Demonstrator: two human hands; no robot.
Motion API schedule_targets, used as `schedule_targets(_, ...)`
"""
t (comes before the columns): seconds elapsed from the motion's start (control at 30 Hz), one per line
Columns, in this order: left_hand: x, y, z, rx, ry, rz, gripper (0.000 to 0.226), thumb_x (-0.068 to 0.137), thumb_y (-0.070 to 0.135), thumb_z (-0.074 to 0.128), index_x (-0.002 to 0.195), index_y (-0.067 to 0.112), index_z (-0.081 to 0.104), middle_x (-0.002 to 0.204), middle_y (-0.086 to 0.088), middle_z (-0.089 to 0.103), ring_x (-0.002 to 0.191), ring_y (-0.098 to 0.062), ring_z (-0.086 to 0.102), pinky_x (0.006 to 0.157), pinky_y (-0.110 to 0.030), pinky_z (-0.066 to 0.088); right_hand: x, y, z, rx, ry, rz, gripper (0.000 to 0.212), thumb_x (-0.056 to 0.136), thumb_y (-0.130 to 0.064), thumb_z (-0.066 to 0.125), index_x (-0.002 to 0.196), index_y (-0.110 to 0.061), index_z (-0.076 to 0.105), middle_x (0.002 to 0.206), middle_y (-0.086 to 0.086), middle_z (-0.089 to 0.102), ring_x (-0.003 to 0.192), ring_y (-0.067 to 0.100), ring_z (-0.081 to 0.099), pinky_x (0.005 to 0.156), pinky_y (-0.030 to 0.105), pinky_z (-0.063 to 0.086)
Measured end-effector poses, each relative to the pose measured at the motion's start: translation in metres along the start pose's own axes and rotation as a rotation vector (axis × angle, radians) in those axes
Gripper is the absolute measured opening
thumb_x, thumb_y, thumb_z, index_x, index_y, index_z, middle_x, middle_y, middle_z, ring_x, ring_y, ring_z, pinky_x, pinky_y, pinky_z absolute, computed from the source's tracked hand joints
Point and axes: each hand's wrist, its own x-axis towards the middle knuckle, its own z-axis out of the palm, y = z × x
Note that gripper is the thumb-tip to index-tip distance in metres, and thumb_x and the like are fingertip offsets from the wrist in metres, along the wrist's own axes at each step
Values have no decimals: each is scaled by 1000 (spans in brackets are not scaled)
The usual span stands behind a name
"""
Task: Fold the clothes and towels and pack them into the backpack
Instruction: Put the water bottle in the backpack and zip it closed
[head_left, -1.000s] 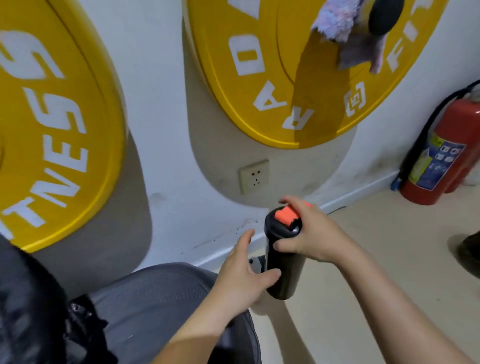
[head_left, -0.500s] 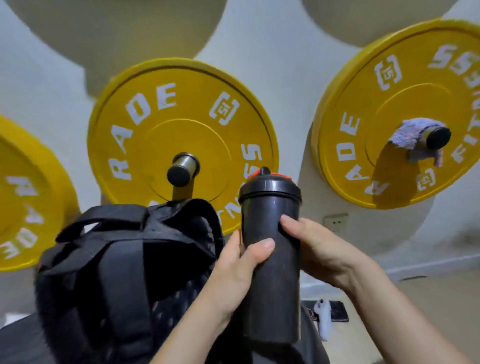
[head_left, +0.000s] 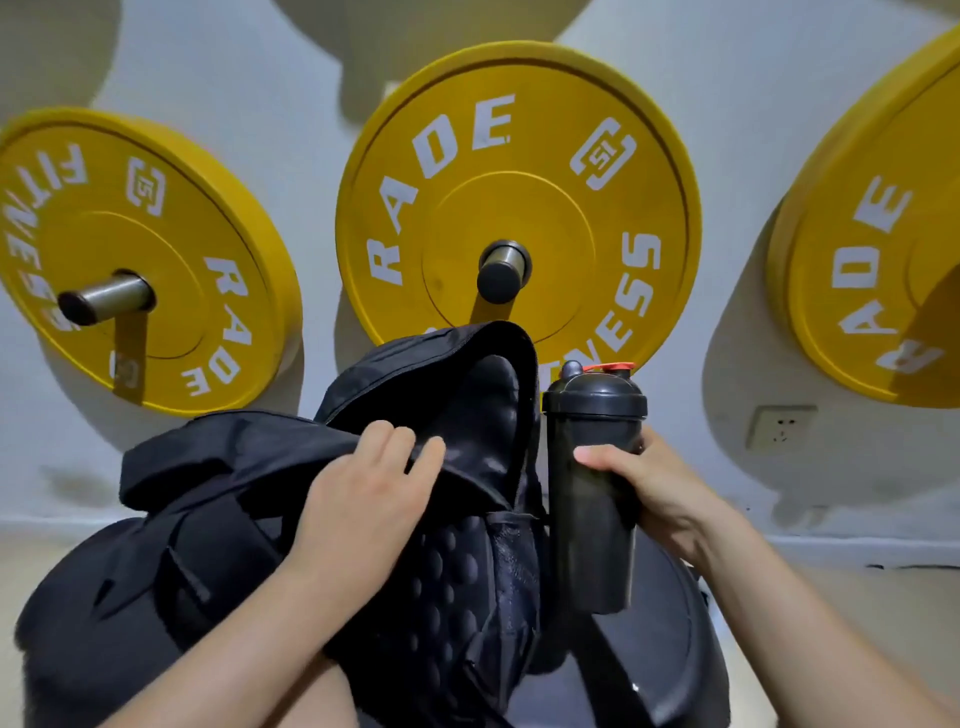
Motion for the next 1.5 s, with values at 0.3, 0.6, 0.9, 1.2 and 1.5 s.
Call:
schedule_targets(0.3, 44, -56, -13, -472, -11, 314, 25, 45, 2, 38, 53, 21, 50, 65, 15, 40, 74, -11, 33, 60, -26, 36, 21, 9, 9, 381, -282, 253, 84, 23, -27, 98, 99, -3, 71, 91, 19, 71, 77, 28, 72, 66, 41, 59)
schedule_targets(0.6, 46, -65, -18, -488, -280, 279, 32, 67, 12, 46, 86, 24, 69, 83, 13, 62, 94, -11, 46, 80, -29, 45, 36, 13, 63, 384, -616, 333, 73, 27, -34, 97, 93, -9, 78, 93, 12, 74, 81, 21, 72, 72, 34, 59)
schedule_targets(0.9, -1, -80, -11, 6, -218, 193, 51, 67, 12, 73, 115, 16, 57, 83, -3, 55, 76, -26, 46, 62, -41, 45, 44, 31, 85, 408, -651, 442, 87, 39, -43, 93, 112, -3, 69, 109, 21, 68, 91, 29, 68, 83, 41, 56)
schedule_targets(1.2, 3, -127, -9, 68, -194, 38, 60, 56, -5, 68, 108, 20, 51, 82, -4, 50, 77, -29, 45, 53, -40, 43, 31, 33, 113, 6, -986, 267, 78, 55, -28, 84, 124, -10, 53, 111, 7, 69, 97, 19, 66, 83, 33, 53)
schedule_targets(1.5, 45, -118, 7, 267, -294, 406, 19, 67, 15, 79, 72, 25, 65, 71, 5, 50, 79, -23, 47, 54, -30, 25, 19, 27, 125, -221, -988, 128, 78, 68, -17, 71, 140, -17, 41, 138, 9, 54, 129, 25, 49, 105, 40, 41)
